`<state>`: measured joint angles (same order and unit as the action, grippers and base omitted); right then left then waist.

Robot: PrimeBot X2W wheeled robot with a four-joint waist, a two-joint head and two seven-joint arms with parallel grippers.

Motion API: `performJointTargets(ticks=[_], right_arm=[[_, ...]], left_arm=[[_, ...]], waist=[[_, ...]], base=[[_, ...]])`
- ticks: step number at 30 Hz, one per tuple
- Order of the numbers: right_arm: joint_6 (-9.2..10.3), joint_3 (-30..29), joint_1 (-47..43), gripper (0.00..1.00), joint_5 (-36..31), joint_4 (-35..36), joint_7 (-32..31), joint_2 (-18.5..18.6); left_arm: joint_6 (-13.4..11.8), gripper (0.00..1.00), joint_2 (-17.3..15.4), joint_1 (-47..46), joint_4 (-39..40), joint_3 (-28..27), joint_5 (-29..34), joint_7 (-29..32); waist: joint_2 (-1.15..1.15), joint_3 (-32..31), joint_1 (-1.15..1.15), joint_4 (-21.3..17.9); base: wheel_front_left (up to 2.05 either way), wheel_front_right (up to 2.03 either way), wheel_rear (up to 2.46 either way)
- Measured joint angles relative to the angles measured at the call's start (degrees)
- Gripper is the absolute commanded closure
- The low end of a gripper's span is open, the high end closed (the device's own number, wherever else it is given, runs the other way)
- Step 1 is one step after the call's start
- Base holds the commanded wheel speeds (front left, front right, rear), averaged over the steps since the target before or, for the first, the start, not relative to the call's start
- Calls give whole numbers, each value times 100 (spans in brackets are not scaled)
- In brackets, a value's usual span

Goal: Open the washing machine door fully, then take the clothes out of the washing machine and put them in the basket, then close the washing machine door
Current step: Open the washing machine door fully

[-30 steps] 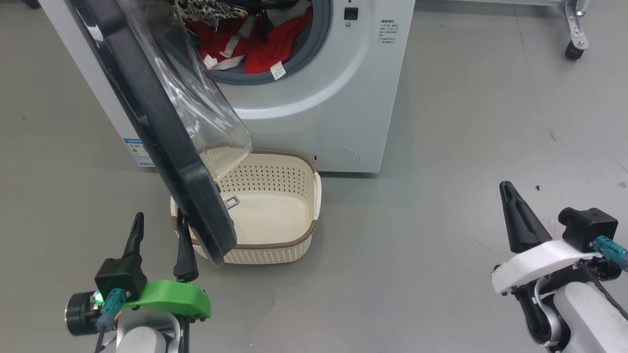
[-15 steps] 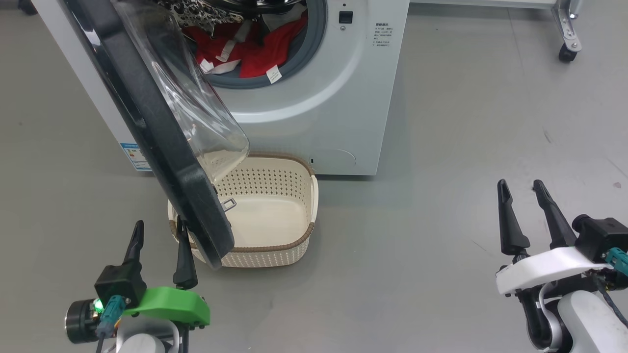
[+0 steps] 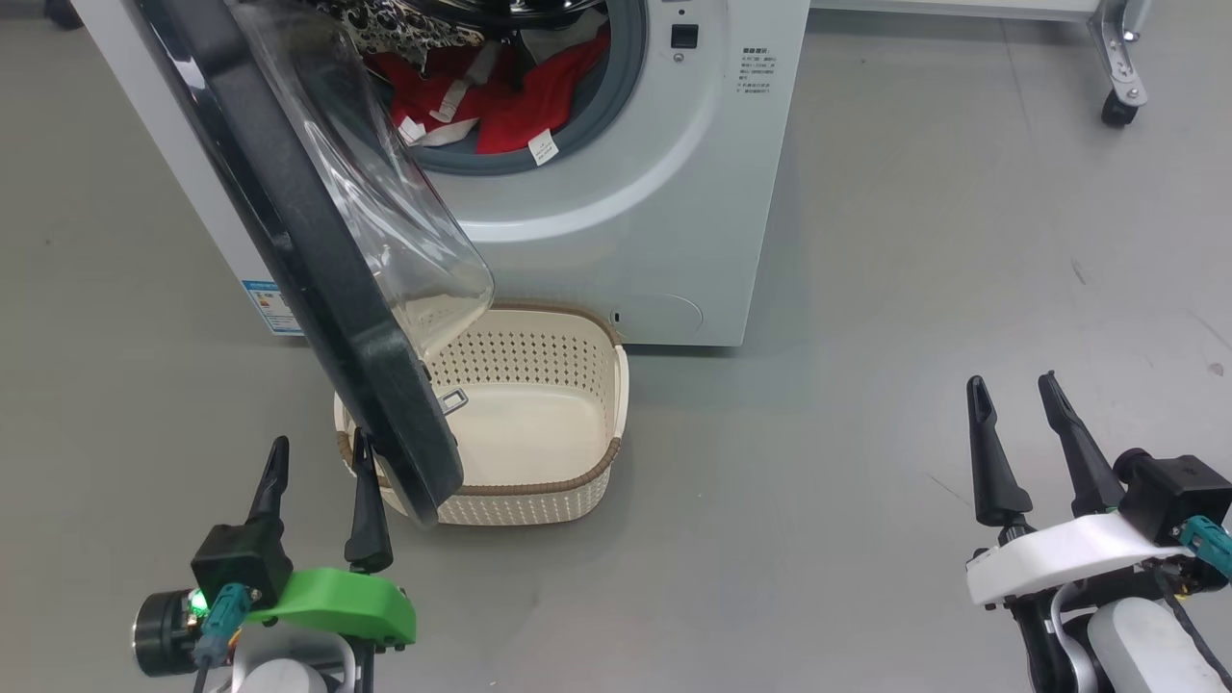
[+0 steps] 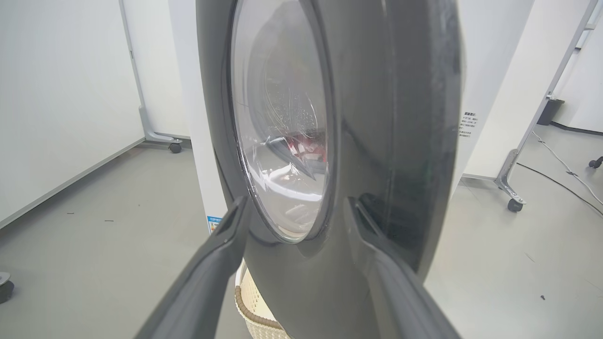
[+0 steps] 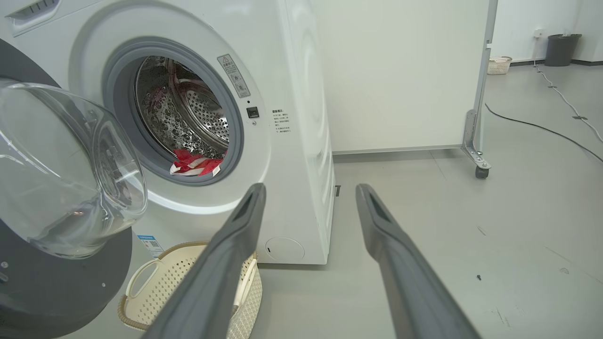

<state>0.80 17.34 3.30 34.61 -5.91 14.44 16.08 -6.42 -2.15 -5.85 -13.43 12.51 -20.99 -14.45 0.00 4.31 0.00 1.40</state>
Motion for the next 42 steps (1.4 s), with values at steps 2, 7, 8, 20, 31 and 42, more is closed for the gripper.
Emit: performJointTargets(ticks=[2,7,8,20,31,42], right_arm=[[-23,-16,-37,0,-34,1,0,-15],[-75,-68,-70,0,-125,4,0,-74],[-93,-83,-84,0,-160,7,0,-86],[-235,-238,-168,0,-307,7,0,-209],[-331,-378,-218,0,-411,-2,0,-277],[-425,-476,-233,0,-538,-24,0,-369]], left_arm=[[0,0,0,1,1,11,0,0],[0,0,0,1,1,18,0,0],[0,0,0,1,1,18,0,0],[22,0,0,3,0,13,0,1],[24,0,0,10,-5,8,0,0],[26,0,0,29,-66,10,94,1]], waist=[[0,-3,0,7],[0,-10,0,20],[0,-13,0,21],[0,-69,0,16],[0,-107,0,21],[0,-113,0,42]], base=[[0,0,0],[0,0,0],[0,0,0],[0,0,0],[0,0,0],[0,0,0]])
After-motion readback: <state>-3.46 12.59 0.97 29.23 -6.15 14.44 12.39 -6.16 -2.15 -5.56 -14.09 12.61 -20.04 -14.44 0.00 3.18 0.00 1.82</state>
